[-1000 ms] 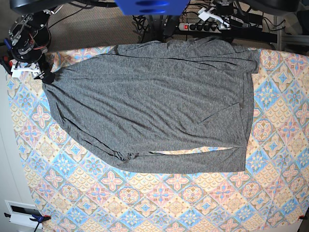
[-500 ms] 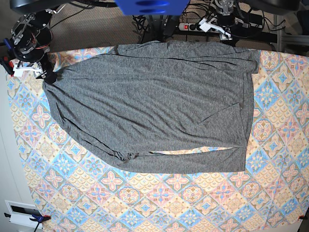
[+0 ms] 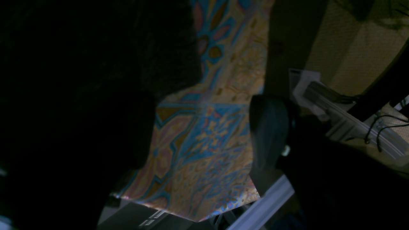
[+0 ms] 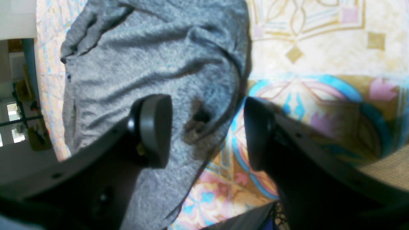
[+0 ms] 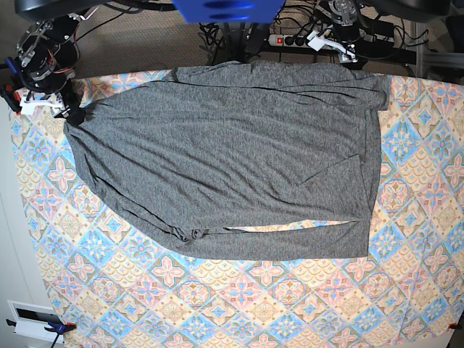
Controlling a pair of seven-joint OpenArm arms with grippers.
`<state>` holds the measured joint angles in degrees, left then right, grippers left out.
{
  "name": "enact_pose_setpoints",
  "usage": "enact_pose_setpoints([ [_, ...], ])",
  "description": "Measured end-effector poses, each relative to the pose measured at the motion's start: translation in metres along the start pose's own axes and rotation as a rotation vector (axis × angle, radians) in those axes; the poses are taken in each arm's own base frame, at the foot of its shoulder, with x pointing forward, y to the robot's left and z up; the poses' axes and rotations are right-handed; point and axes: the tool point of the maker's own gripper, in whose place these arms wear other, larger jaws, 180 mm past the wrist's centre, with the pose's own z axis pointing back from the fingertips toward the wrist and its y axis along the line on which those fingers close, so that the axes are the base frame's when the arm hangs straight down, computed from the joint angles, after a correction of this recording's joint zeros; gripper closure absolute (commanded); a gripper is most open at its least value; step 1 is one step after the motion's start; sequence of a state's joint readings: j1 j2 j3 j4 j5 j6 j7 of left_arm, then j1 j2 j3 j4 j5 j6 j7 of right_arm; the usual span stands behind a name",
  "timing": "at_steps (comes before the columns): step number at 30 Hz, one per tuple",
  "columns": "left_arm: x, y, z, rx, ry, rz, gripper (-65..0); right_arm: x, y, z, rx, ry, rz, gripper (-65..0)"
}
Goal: Layout the t-shirt on the table in an organized manner, then fold the t-shirt properly
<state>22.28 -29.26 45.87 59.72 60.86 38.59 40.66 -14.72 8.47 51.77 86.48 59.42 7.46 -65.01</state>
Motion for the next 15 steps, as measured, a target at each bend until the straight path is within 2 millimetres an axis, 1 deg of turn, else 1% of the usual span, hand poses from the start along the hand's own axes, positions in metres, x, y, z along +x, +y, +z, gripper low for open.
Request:
enact_pose_setpoints([
  [4, 0.000, 0.004, -0.008, -0.002, 0.013, 0.012, -44.0, -0.005, 0.001, -0.002, 0.007, 0.004, -0.013, -34.5],
  [6, -0.001, 0.005, -0.008, 0.001, 0.005, 0.002, -40.2, -0.008, 0.001, -0.003, 0.009, 0.011, -0.018, -34.5],
  [8, 0.001, 0.008, -0.007, 0.006, -0.004, 0.010, -35.0, -0.007, 0.001, -0.003, 0.008, 0.007, -0.016, -34.5],
  [9, 0.004, 0.006, -0.003, 0.004, -0.016, 0.006, -32.9, -0.006, 0.001, -0.003, 0.008, 0.005, -0.015, -34.5],
  [10, 0.010, 0.003, 0.003, -0.001, -0.048, -0.003, -32.2, -0.006, 0.001, -0.003, 0.008, 0.005, -0.015, -34.5],
  [12, 0.028, -0.002, 0.014, -0.004, -0.144, -0.032, -31.7, -0.006, 0.001, -0.003, 0.008, 0.005, -0.015, -34.5],
  [13, 0.033, -0.007, 0.020, -0.018, -0.169, -0.042, -31.6, -0.006, 0.001, -0.003, 0.007, 0.006, -0.016, -34.5],
  [15, 0.034, -0.016, 0.028, -0.046, -0.175, -0.045, -29.4, -0.006, 0.001, -0.003, 0.008, 0.005, -0.015, -34.5],
])
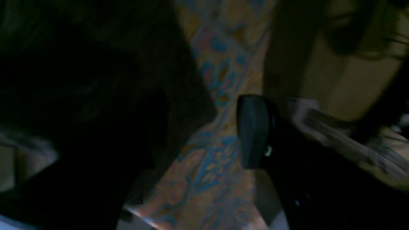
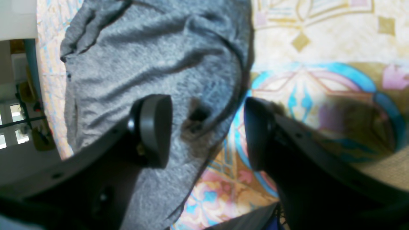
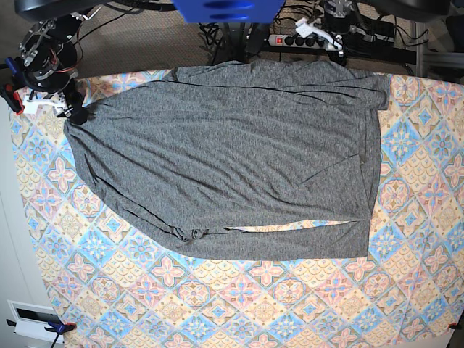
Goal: Layout the t-shirt on the table in an organized manner, then fold the t-shirt properly
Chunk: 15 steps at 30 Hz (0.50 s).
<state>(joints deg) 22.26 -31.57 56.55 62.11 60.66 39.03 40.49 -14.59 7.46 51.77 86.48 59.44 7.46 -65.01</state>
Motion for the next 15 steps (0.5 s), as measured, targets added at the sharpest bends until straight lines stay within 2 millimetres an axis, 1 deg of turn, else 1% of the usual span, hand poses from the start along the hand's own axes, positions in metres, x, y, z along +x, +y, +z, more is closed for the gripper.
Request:
enact_pose_setpoints([
  [1, 0.000, -0.001, 0.001, -0.004, 0.000, -0.001, -27.7, 0.000, 0.000, 0.000, 0.000, 0.000, 0.000, -34.5],
  [3, -0.001, -0.002, 0.001, -0.008, 0.004, 0.002, -22.4, 0.000, 0.000, 0.000, -0.001, 0.001, 0.000, -34.5],
  [4, -0.001, -0.001, 0.000, -0.007, 0.006, 0.006, -18.2, 0.000, 0.000, 0.000, -0.001, 0.001, 0.000, -34.5],
  [7, 0.002, 0.008, -0.002, -0.006, 0.026, 0.083, -1.5, 0.000, 0.000, 0.000, 0.000, 0.000, 0.000, -34.5],
  [8, 0.006, 0.013, -0.001, -0.007, 0.024, 0.120, 0.0, 0.000, 0.000, 0.000, 0.000, 0.000, 0.000, -34.5],
  [11, 0.027, 0.017, 0.011, -0.025, -0.044, 0.176, -0.2, -0.001, -0.001, 0.000, -0.002, 0.002, 0.000, -34.5],
  [13, 0.039, 0.012, 0.029, -0.070, -0.106, 0.194, 0.0, 0.000, -0.001, 0.000, -0.002, 0.001, 0.000, -34.5],
  [15, 0.051, -0.002, 0.047, -0.153, -0.157, 0.217, 0.0, -0.001, -0.001, 0.001, -0.003, 0.002, 0.000, -34.5],
])
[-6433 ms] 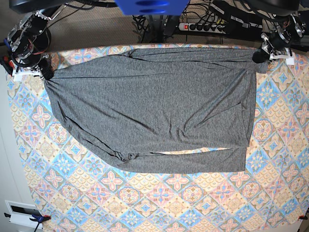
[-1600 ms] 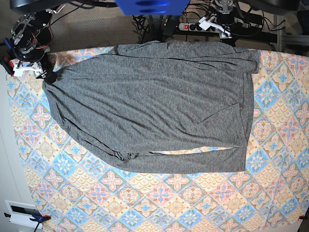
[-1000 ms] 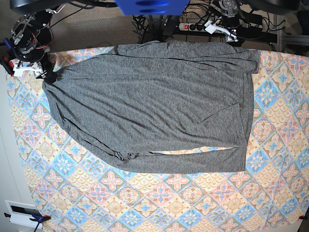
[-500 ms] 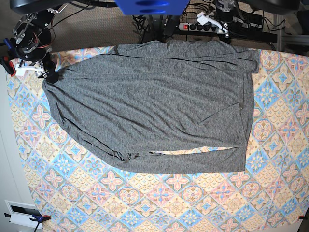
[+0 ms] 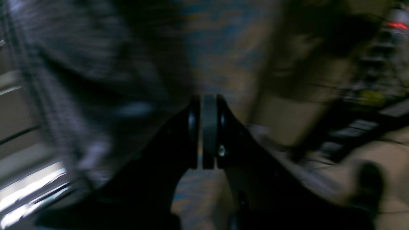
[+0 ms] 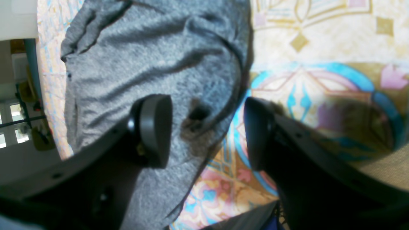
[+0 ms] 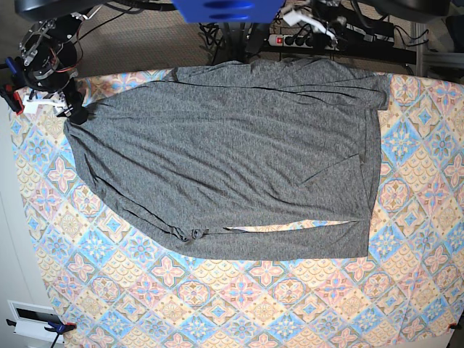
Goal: Layout the t-shirt on the table in an organized manner, then fold the t-shirt properly
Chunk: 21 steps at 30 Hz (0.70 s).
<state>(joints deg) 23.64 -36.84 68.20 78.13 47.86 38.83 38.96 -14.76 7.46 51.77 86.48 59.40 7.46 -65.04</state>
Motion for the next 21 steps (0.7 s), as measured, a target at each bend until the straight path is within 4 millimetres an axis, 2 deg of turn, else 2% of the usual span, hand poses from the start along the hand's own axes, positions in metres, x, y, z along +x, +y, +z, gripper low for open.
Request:
enact_pose_setpoints([
  [2, 0.015, -0.013, 0.017, -0.059, -0.079, 0.020, 0.0, 0.000, 0.000, 0.000, 0.000, 0.001, 0.000, -34.5],
  [5, 0.025, -0.032, 0.035, -0.176, -0.094, 0.103, 0.0, 0.000, 0.000, 0.000, 0.000, -0.001, 0.000, -34.5],
  [7, 0.043, -0.030, 0.048, -0.217, -0.184, 0.186, 0.0, -0.001, -0.001, 0.000, -0.002, 0.002, -0.001, -34.5],
  [10, 0.050, -0.026, 0.053, -0.262, -0.240, 0.293, 0.0, 0.000, -0.001, 0.000, -0.002, 0.001, 0.000, -34.5],
  [13, 0.044, -0.028, 0.054, -0.281, -0.249, 0.329, 0.0, 0.000, -0.001, 0.000, -0.002, 0.001, -0.001, -34.5],
  [18, 0.028, -0.041, 0.052, -0.328, -0.159, 0.388, 0.0, 0.000, 0.000, 0.000, 0.000, -0.001, 0.000, -34.5],
  [21, 0.012, -0.040, 0.046, -0.321, -0.062, 0.477, 0.0, 0.000, 0.000, 0.000, 0.001, 0.001, -0.001, -34.5],
])
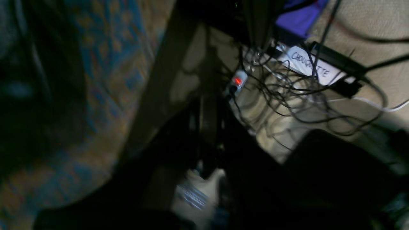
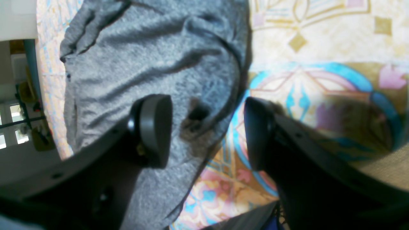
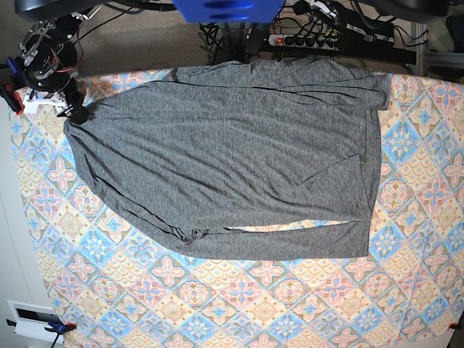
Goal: Layout the t-shirt on the table in an organized manner, then fold the t-shirt properly
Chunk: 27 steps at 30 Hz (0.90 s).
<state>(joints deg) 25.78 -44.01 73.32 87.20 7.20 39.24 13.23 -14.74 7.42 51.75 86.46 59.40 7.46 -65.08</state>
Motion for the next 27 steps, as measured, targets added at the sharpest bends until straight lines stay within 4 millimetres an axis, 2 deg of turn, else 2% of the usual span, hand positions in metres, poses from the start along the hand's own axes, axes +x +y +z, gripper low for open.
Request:
enact_pose_setpoints([
  [4, -0.003, 0.033, 0.006, 0.124, -0.052, 0.095, 0.0, 0.001, 0.001, 0.000, 0.001, -0.002, 0.001, -34.5],
  [9, -0.010, 0.067, 0.034, 0.277, -0.147, 0.122, 0.0, 0.000, -0.001, 0.000, -0.004, 0.002, 0.001, -34.5],
  [11, -0.001, 0.075, 0.045, 0.323, -0.230, 0.126, 0.0, 0.000, 0.000, -0.001, -0.002, 0.002, 0.001, -34.5],
  [14, 0.026, 0.081, 0.067, 0.387, -0.414, 0.112, 0.0, -0.001, 0.000, -0.001, 0.000, 0.004, 0.001, -34.5],
  [17, 0.038, 0.078, 0.094, 0.403, -0.541, 0.106, 0.0, 0.000, 0.000, -0.001, -0.002, 0.002, 0.003, -34.5],
  [22, 0.059, 0.083, 0.126, 0.465, -0.752, 0.192, 0.0, 0.000, 0.000, -0.001, -0.001, 0.003, 0.003, -34.5],
  [25, 0.061, 0.057, 0.147, 0.422, -0.830, 0.247, -2.4, -0.001, 0.000, -0.001, -0.001, 0.004, 0.002, -34.5],
  [27, 0.072, 0.035, 0.156, 0.351, -0.900, 0.264, -4.2, -0.001, 0.000, -0.001, -0.001, 0.003, 0.002, -34.5],
])
